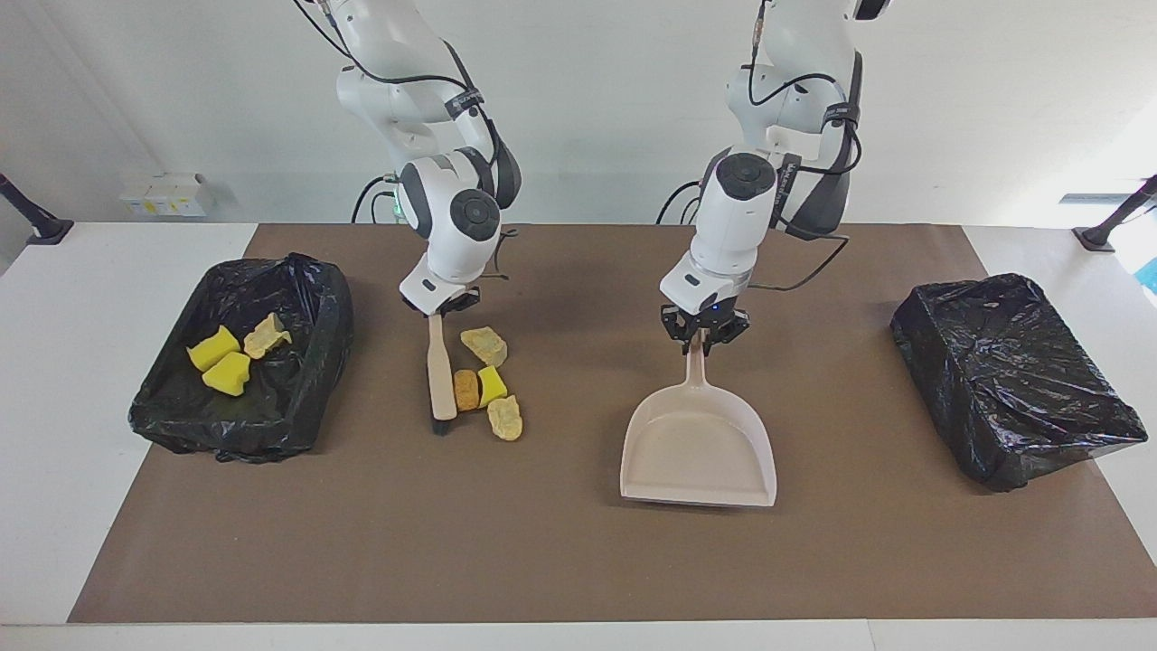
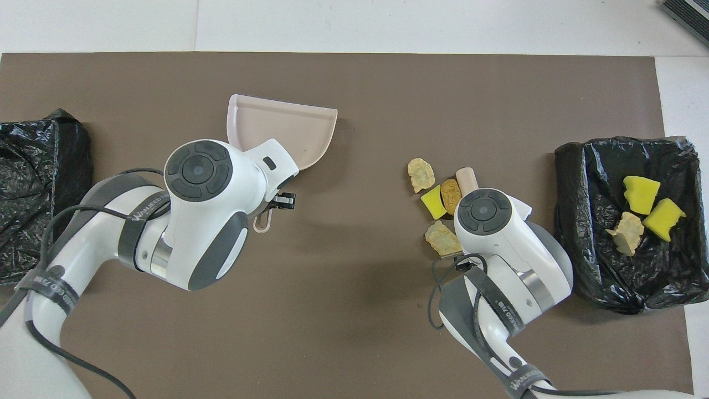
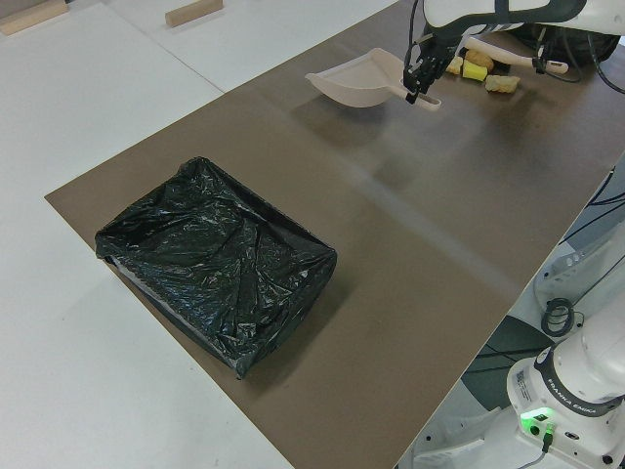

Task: Sweep and dump trash in bin
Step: 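Move the dustpan beside the chunks while the right gripper brings the brush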

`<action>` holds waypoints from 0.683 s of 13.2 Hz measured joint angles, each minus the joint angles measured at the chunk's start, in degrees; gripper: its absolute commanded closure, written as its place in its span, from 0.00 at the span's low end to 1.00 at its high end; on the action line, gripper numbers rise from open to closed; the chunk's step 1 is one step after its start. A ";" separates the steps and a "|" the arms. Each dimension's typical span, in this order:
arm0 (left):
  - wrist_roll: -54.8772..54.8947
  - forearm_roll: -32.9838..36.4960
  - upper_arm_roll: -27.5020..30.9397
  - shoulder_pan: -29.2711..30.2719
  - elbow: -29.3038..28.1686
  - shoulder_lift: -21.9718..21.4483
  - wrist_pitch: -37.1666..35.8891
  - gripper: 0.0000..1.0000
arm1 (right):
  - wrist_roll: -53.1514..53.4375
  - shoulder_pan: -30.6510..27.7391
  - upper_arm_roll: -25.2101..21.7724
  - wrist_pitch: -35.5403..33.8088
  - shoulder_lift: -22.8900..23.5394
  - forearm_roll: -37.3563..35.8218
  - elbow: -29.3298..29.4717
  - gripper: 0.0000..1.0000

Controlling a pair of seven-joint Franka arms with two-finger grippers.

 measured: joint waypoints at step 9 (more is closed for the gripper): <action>47.68 0.20 0.26 4.08 1.27 -1.98 -11.97 1.00 | 13.21 6.49 0.13 -0.64 0.68 18.54 4.83 1.00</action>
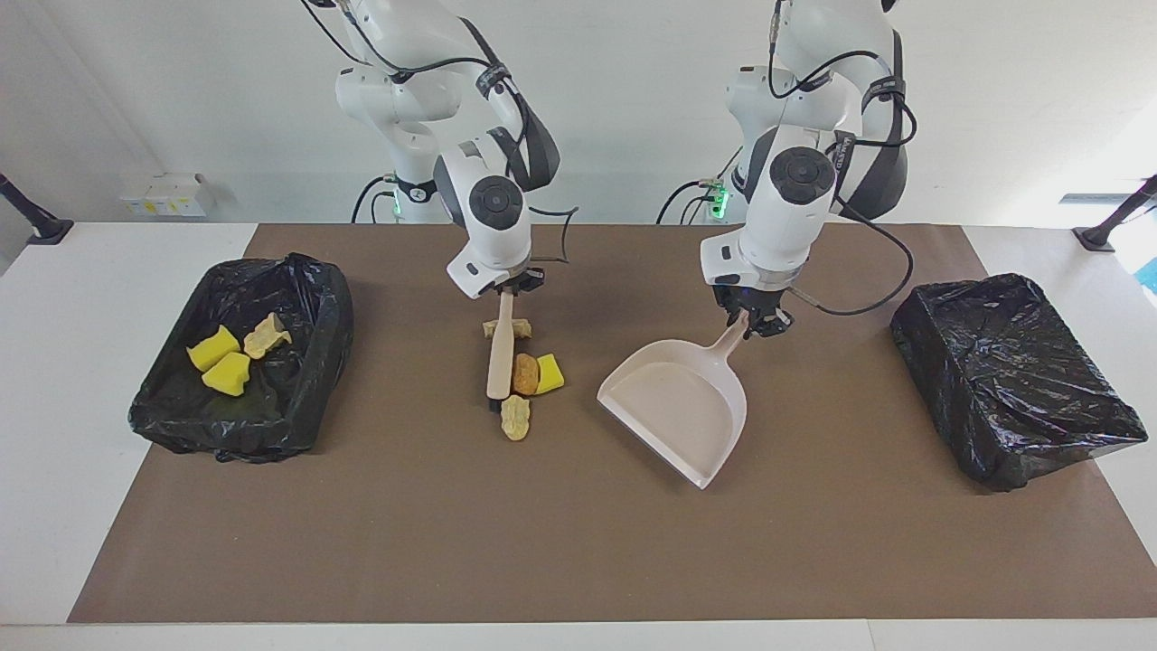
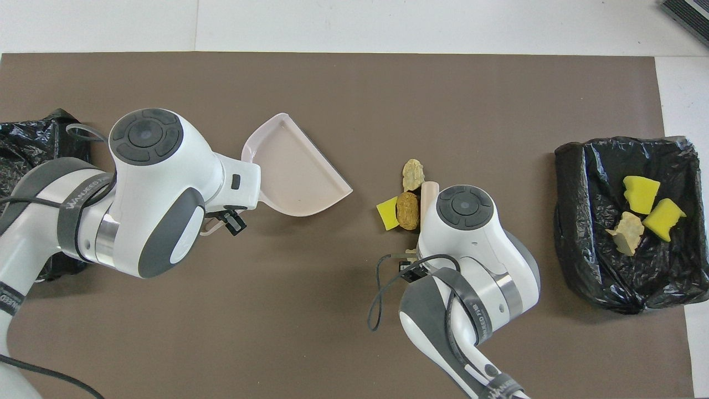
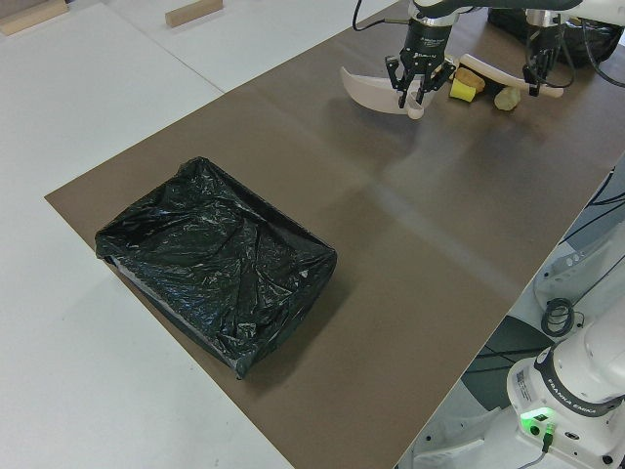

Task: Sweep and dump trash in bin
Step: 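Move the dustpan beside the chunks while the right gripper brings the brush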

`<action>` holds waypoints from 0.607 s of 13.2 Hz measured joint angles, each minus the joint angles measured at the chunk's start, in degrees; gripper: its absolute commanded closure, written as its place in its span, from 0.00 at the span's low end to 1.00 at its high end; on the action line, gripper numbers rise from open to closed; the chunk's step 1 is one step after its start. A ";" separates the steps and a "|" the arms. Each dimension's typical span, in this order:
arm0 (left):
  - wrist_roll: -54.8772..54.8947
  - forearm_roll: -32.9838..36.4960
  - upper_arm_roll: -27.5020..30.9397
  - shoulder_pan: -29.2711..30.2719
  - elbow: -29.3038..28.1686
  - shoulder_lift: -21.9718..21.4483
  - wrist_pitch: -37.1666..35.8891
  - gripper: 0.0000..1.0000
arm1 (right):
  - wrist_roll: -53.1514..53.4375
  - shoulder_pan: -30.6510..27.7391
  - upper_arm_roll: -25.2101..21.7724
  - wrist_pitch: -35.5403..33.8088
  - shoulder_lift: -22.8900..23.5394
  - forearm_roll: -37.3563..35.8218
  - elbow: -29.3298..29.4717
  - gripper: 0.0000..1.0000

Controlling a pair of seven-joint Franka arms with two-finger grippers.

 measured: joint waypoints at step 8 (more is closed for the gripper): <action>18.94 2.76 -1.01 -1.06 -8.14 -2.53 5.47 1.00 | 2.69 -3.25 -0.73 -6.05 -4.07 -1.35 -2.30 1.00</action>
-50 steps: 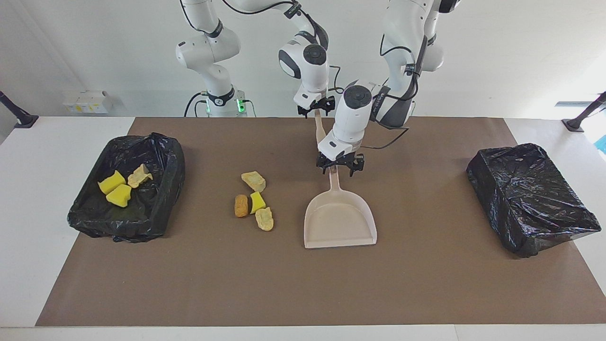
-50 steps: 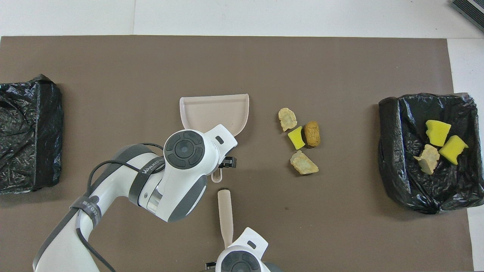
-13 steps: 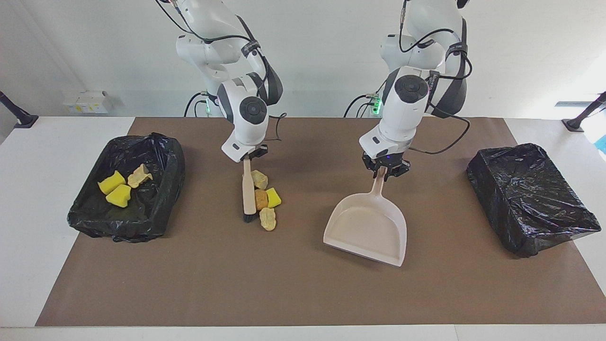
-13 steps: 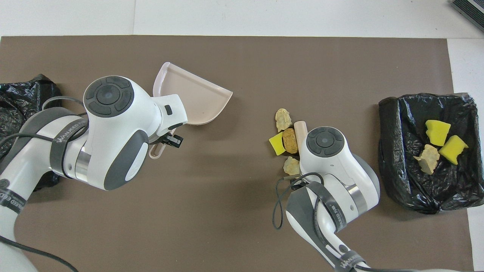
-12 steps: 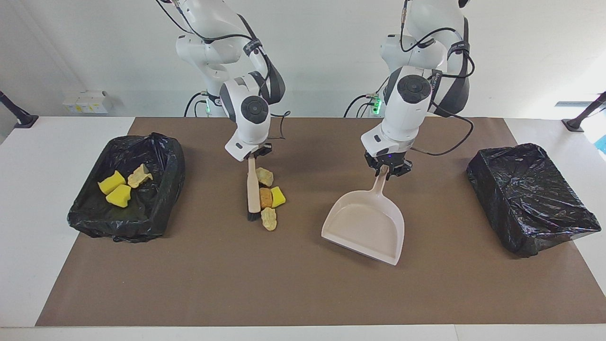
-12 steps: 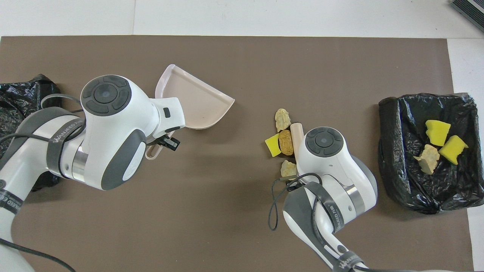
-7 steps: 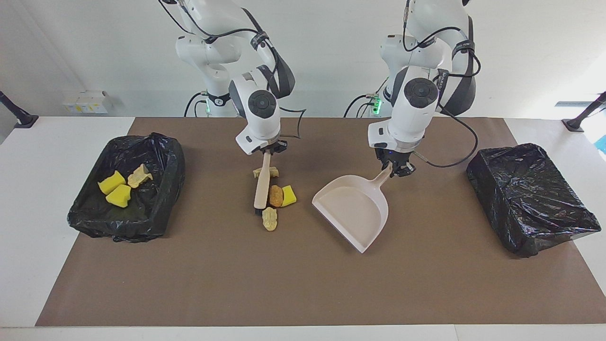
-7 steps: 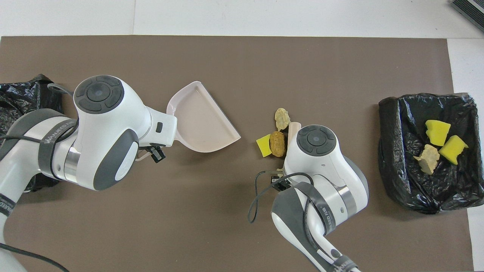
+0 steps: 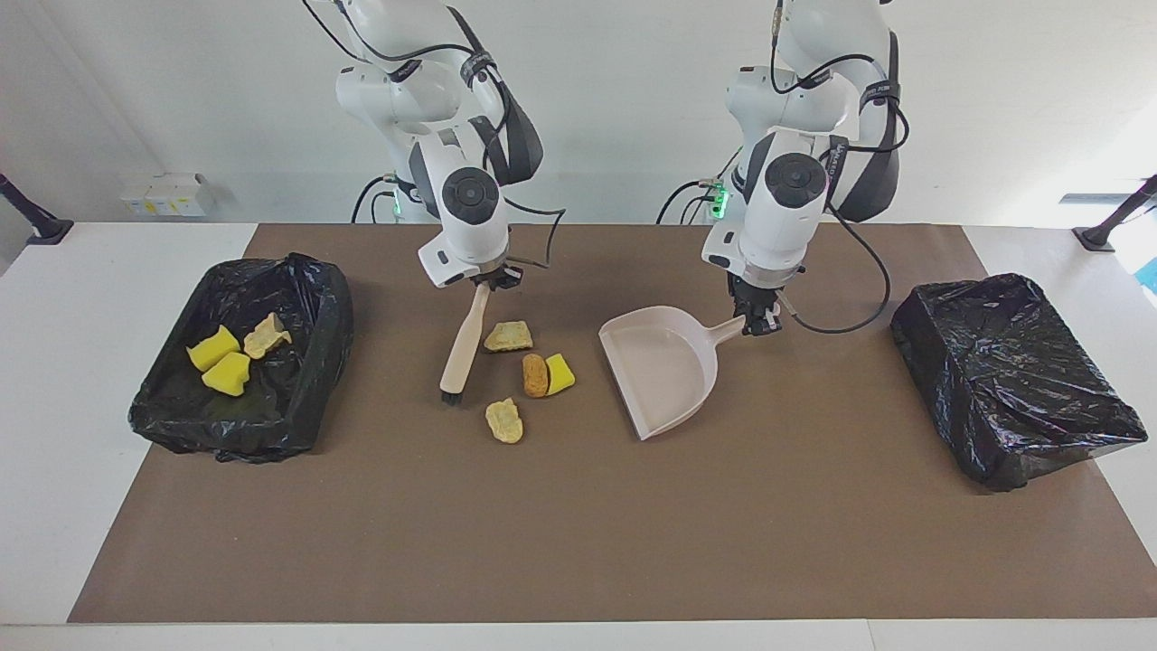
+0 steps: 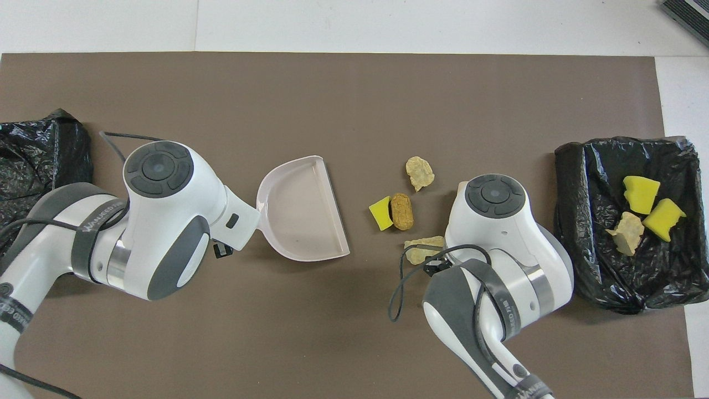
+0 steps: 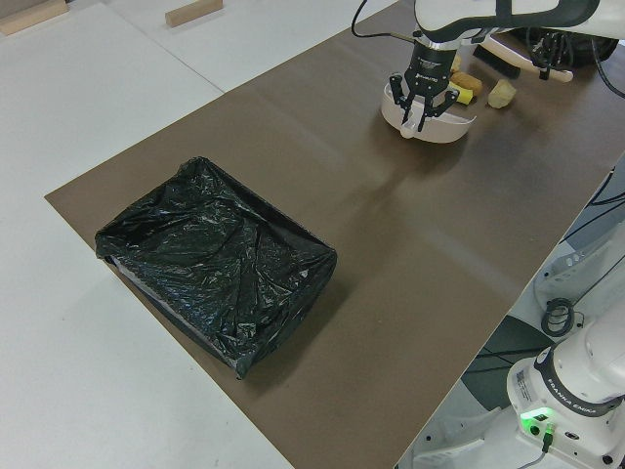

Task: Sweep and dump trash in bin
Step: 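Move the dustpan beside the chunks while the right gripper brings the brush, then sweep the chunks and sponge into the dustpan with the right gripper's brush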

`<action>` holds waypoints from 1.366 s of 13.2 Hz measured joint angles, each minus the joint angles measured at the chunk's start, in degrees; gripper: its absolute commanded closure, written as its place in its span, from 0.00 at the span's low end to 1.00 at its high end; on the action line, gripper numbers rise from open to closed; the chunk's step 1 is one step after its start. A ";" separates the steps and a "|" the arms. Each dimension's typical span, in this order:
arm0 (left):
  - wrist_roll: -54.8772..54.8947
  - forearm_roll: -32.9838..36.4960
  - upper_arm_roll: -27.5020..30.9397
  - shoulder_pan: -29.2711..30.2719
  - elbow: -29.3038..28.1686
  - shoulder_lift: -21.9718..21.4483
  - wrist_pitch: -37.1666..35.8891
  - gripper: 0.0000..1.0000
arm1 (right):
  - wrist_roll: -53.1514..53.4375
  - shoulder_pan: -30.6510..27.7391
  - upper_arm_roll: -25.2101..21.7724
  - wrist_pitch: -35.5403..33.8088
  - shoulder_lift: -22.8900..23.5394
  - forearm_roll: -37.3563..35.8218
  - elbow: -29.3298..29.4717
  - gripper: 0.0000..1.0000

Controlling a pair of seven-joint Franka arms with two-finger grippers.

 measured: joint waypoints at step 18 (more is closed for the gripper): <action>1.34 0.76 -0.34 -6.17 -4.09 2.01 11.78 1.00 | -1.40 12.49 0.84 16.61 8.03 23.48 3.45 1.00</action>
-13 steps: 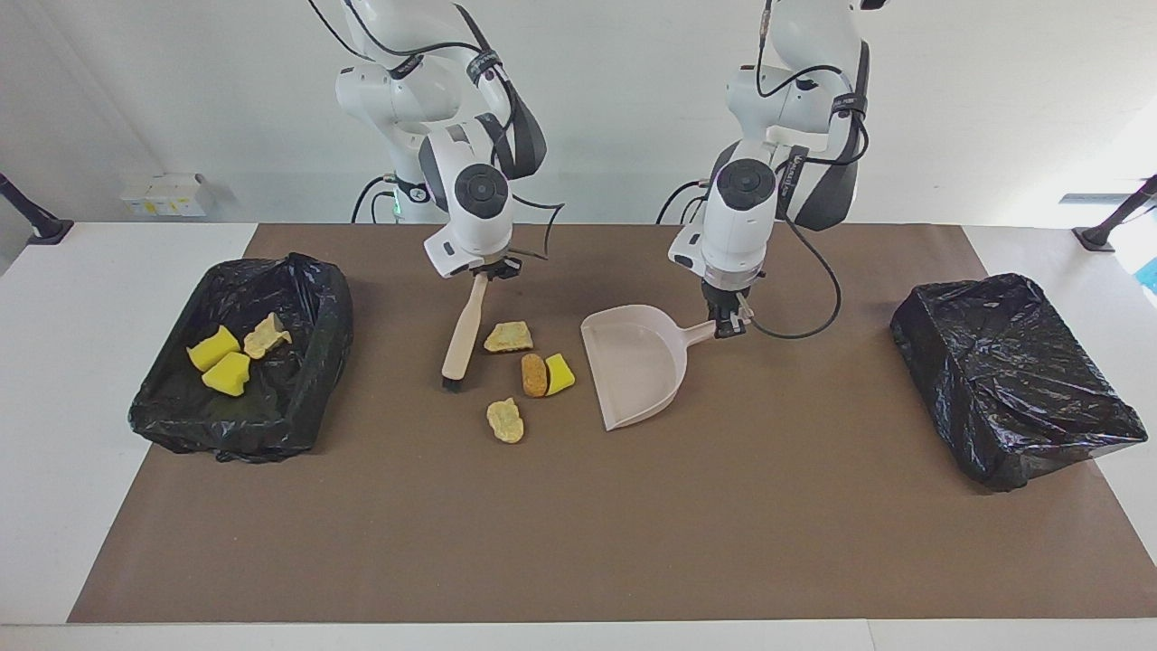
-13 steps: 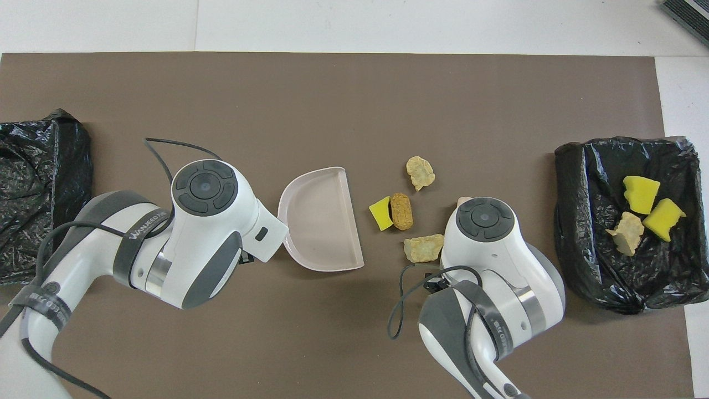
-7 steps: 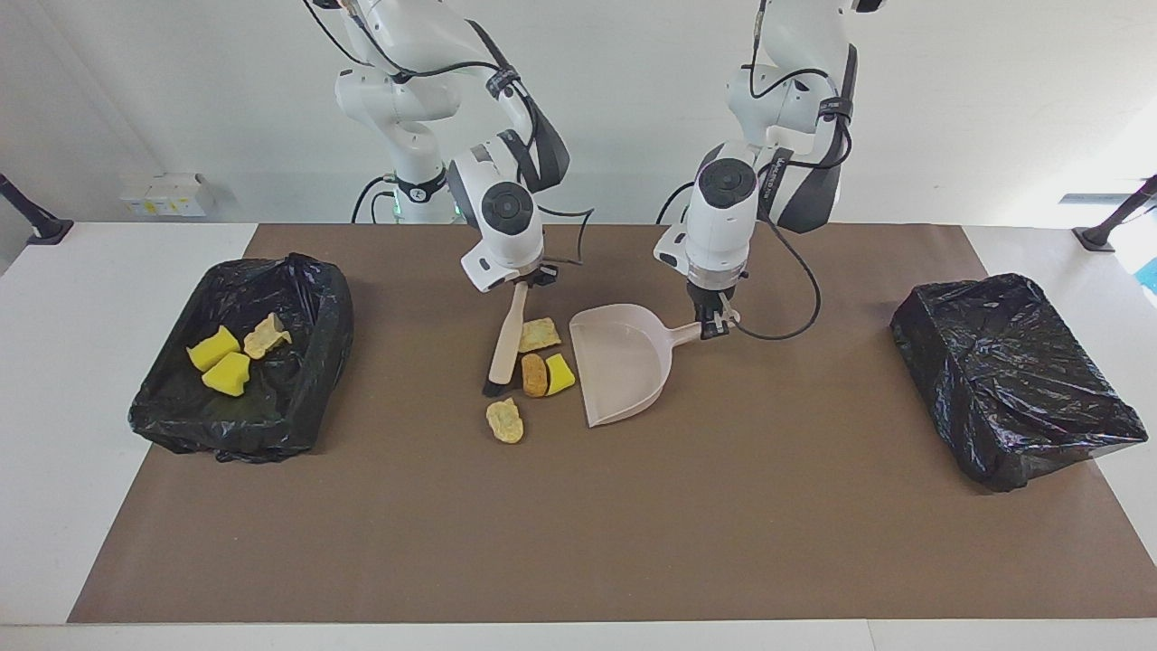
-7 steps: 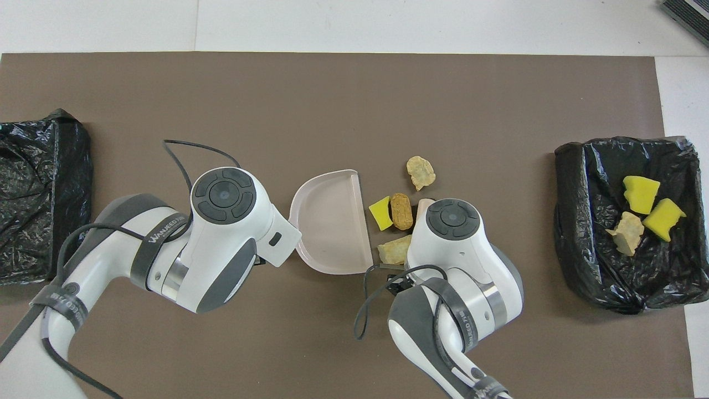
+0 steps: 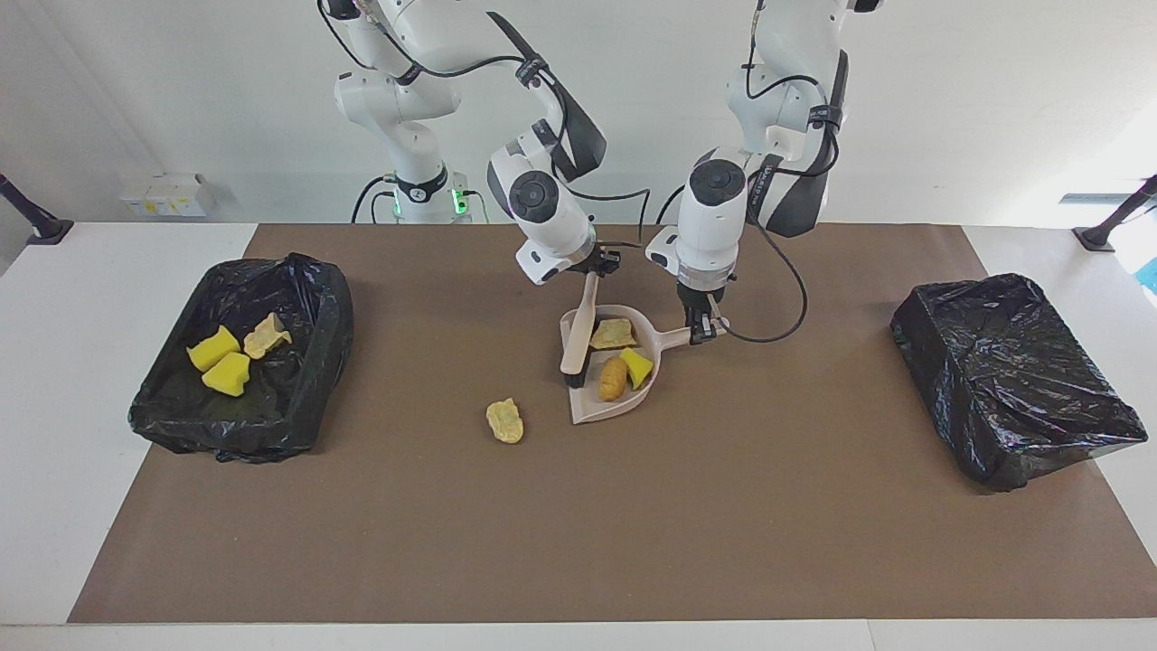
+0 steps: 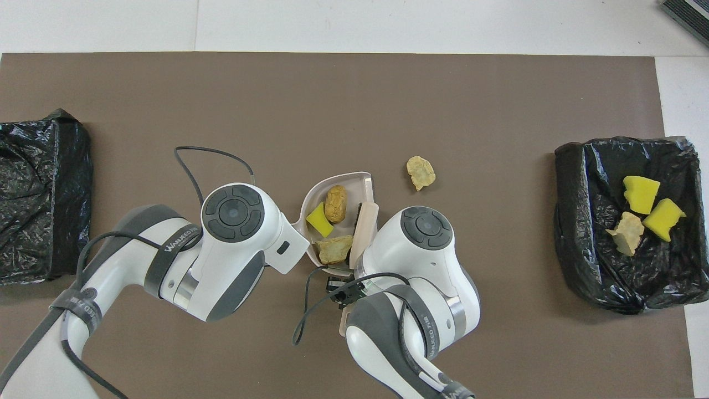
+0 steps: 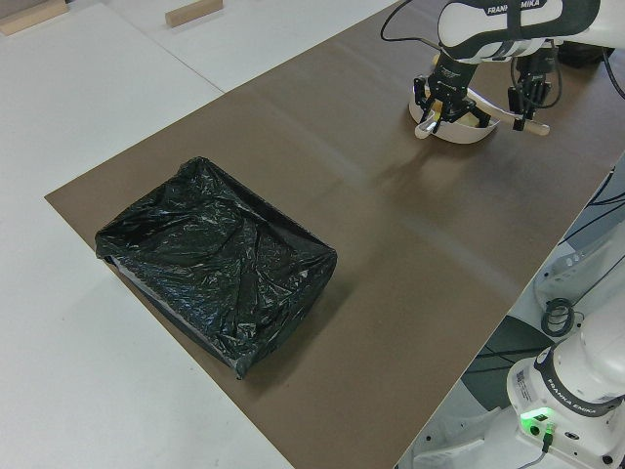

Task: Sweep and dump trash in bin
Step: 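Sweep the chunks and sponge into the dustpan with the right gripper's brush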

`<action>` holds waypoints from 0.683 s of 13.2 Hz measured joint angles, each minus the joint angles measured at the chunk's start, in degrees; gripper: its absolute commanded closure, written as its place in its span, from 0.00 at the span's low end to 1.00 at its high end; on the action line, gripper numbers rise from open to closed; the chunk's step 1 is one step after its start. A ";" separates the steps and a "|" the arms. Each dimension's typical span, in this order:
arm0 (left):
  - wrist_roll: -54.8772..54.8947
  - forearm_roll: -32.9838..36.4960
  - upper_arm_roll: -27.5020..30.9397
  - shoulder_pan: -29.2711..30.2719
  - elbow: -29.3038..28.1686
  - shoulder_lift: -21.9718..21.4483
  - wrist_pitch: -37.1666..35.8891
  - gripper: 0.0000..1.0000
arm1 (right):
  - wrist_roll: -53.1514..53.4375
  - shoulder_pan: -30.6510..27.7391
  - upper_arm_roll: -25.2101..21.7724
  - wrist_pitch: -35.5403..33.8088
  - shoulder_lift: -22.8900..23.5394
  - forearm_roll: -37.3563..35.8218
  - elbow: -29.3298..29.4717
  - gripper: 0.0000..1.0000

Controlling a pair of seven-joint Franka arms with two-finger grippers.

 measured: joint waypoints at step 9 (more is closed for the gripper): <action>0.21 -1.42 0.66 1.69 0.78 0.34 0.96 1.00 | -16.65 -5.15 -0.77 -18.87 -6.01 -26.37 3.60 1.00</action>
